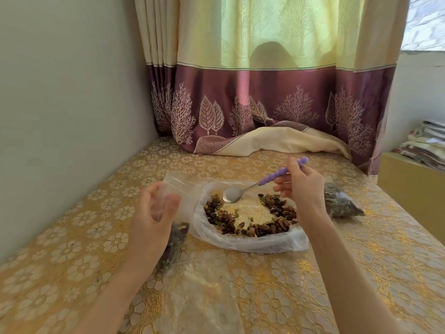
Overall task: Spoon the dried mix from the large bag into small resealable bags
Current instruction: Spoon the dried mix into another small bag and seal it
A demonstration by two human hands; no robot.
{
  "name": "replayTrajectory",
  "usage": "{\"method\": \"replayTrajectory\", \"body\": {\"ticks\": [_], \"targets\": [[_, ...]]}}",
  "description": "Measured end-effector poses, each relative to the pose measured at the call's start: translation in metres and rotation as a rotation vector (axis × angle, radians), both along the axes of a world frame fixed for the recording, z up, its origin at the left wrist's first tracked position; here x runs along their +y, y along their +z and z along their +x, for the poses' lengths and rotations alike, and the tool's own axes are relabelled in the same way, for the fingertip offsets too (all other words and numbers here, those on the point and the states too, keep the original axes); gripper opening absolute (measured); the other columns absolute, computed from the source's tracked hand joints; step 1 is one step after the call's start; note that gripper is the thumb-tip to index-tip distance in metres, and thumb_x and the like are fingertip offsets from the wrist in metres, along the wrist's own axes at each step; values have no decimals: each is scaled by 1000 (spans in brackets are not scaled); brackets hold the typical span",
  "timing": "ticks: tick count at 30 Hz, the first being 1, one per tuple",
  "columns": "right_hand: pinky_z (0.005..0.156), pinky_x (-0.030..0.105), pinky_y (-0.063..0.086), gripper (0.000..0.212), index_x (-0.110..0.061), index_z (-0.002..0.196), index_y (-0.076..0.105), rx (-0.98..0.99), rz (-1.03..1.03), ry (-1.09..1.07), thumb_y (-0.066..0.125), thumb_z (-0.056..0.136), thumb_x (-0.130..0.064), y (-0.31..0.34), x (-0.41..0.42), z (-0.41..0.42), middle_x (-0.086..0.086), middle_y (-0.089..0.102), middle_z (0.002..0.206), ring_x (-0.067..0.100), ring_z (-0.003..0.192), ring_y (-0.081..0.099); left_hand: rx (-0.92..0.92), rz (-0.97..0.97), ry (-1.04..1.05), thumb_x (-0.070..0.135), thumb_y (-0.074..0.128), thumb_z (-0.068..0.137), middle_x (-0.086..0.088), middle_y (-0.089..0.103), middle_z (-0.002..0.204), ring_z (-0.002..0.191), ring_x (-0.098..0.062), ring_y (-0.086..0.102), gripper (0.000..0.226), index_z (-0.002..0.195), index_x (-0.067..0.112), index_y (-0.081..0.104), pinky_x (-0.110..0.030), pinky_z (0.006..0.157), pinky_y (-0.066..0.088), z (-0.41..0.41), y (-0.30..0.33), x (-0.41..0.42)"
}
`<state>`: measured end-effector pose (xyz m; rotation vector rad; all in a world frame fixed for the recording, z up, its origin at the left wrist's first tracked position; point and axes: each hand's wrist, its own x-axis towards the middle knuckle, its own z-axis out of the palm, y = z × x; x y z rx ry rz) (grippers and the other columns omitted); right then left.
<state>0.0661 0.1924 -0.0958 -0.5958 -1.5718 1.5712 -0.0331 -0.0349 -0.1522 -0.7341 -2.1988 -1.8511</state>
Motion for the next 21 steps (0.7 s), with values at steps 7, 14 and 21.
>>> {"method": "replayTrajectory", "body": {"ticks": [7, 14, 21], "targets": [[44, 19, 45, 36, -13, 71, 56, -126, 94, -123, 41, 101, -24, -24, 19, -3, -5, 63, 48, 7, 44, 57, -23, 22, -14, 85, 47, 62, 7, 58, 121, 109, -14, 58, 47, 103, 62, 39, -46, 94, 48, 2, 2, 0], [44, 20, 43, 37, -13, 71, 56, -161, 130, -70, 39, 102, -23, -27, 19, -4, -3, 62, 52, 8, 45, 54, -30, 16, -22, 82, 47, 65, 10, 57, 124, 111, -11, 56, 65, 118, 45, 41, -46, 95, 47, 0, 1, -1], [35, 17, 37, 36, -5, 75, 57, -217, -3, 134, 42, 102, -25, -32, 9, -17, 0, 62, 48, 7, 38, 51, -28, 27, -22, 82, 48, 65, 22, 55, 118, 107, 1, 56, 48, 106, 58, 41, -41, 93, 49, -1, 0, -2]]}}
